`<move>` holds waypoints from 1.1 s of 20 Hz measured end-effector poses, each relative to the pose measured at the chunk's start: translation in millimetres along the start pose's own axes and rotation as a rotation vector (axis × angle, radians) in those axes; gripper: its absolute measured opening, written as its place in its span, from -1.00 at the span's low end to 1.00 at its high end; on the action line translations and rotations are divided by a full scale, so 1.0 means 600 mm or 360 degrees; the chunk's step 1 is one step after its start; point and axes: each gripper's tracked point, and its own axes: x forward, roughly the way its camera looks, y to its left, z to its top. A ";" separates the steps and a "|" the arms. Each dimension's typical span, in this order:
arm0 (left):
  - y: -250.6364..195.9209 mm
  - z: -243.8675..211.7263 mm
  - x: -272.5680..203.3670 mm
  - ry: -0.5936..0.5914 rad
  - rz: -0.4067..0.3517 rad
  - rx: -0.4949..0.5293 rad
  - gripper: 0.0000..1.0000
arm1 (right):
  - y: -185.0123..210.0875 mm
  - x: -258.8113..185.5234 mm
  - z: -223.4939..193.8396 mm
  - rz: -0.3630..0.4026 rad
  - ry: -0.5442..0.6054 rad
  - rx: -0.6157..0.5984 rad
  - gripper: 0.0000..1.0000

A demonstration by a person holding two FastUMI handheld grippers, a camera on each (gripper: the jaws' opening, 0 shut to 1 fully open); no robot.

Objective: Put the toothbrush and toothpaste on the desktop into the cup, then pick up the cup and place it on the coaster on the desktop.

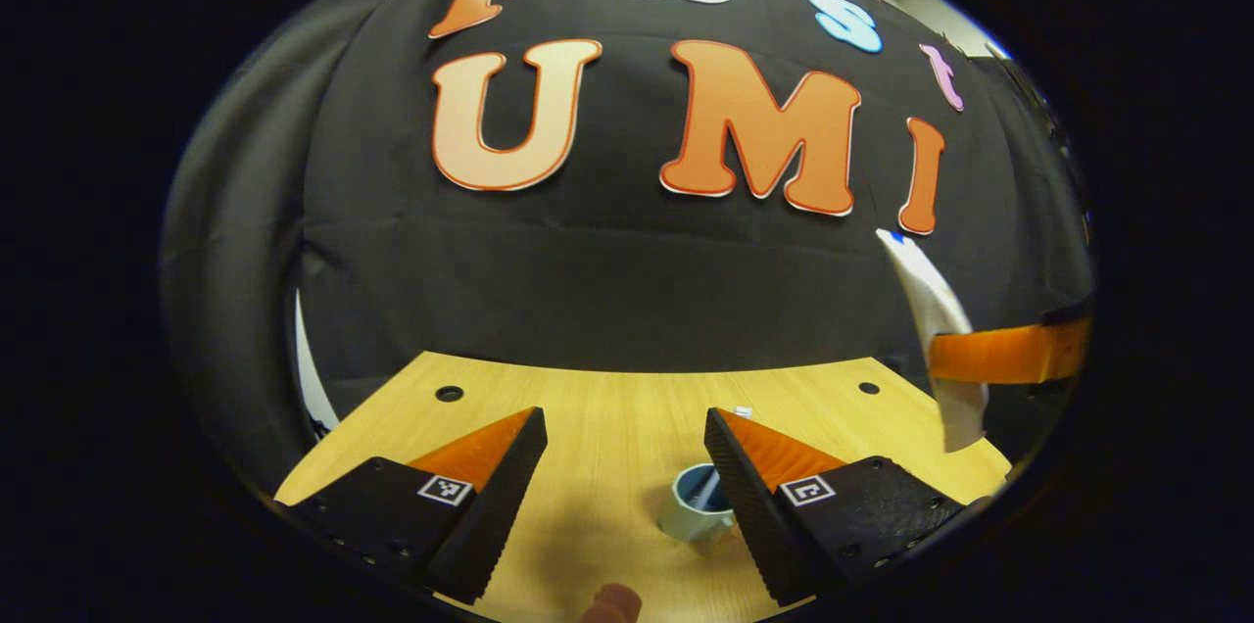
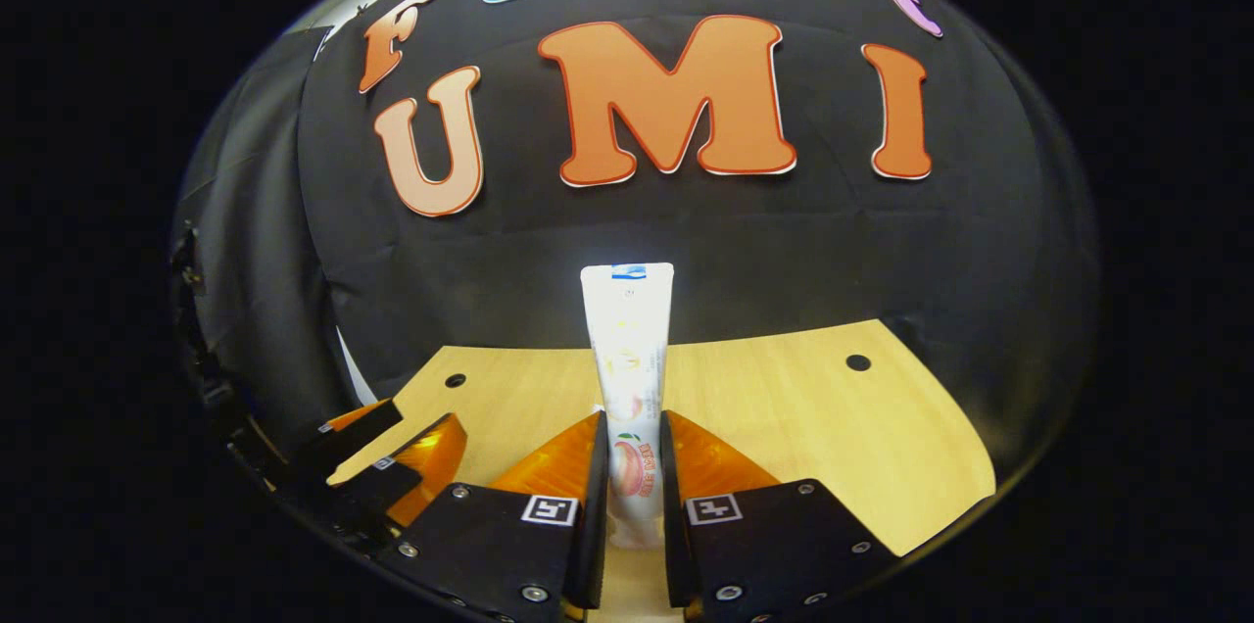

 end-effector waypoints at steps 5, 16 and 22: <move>0.064 0.025 -0.032 -0.0010 0.0080 0.0006 0.95 | 0.059 0.095 -0.051 0.0102 0.0015 0.0067 -0.48; 0.126 -0.057 -0.029 0.0133 0.0141 0.0078 0.96 | 0.111 0.216 -0.152 0.0218 -0.0024 -0.0025 -0.44; 0.113 -0.069 -0.035 0.0159 0.0095 0.0098 0.95 | 0.115 0.216 -0.172 0.0235 0.0037 -0.0027 -0.41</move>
